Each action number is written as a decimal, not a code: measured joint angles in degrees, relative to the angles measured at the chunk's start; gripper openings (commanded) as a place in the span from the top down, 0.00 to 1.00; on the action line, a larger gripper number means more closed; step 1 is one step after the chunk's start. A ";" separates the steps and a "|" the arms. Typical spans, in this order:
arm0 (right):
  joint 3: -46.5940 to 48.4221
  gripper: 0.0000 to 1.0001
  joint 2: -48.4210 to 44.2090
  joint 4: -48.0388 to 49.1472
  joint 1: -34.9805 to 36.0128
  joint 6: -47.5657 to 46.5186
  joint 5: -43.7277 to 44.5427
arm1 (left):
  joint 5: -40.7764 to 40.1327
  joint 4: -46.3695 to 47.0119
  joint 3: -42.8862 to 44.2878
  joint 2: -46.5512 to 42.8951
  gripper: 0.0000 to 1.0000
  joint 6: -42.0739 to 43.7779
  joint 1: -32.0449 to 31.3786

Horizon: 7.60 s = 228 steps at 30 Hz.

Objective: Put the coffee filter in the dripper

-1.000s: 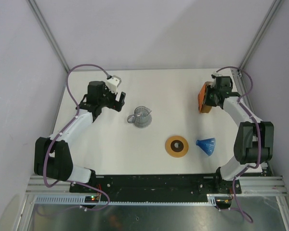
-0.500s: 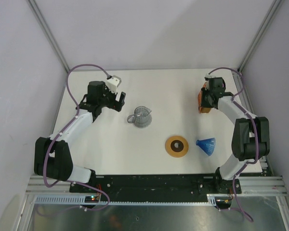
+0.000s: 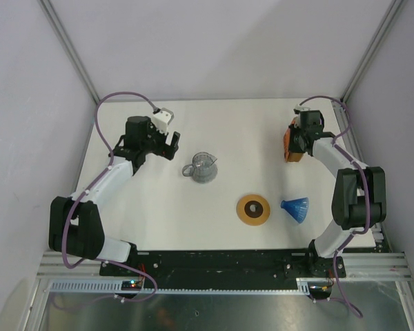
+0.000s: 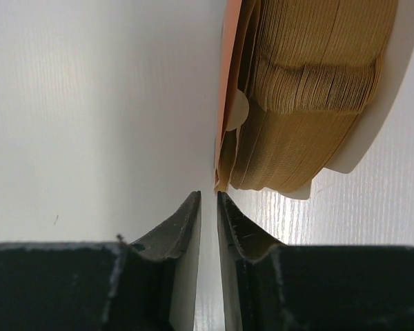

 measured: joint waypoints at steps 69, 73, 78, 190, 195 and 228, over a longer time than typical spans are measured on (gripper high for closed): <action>1.84 1.00 3.93 1.53 -1.01 -0.22 -1.11 | 1.51 0.00 0.00 0.00 0.00 0.02 0.00; 1.84 1.00 3.89 0.94 -0.94 -0.22 -0.98 | 1.51 0.02 0.00 0.00 0.00 0.02 0.00; 1.84 1.00 1.90 -1.44 -0.55 -0.17 -0.22 | 1.51 0.00 0.00 0.00 0.00 0.04 0.00; 6.43 1.00 -18.95 -17.05 1.46 -2.82 5.40 | 6.14 -3.91 0.00 -3.76 0.00 -0.44 0.00; 6.71 1.00 -16.74 -16.74 1.07 -2.80 5.42 | 6.10 -3.91 0.00 -3.10 0.00 -0.26 0.00; 12.50 1.00 -10.12 -18.01 5.86 -2.08 17.20 | 6.03 -3.91 0.00 -2.58 0.01 -0.02 0.00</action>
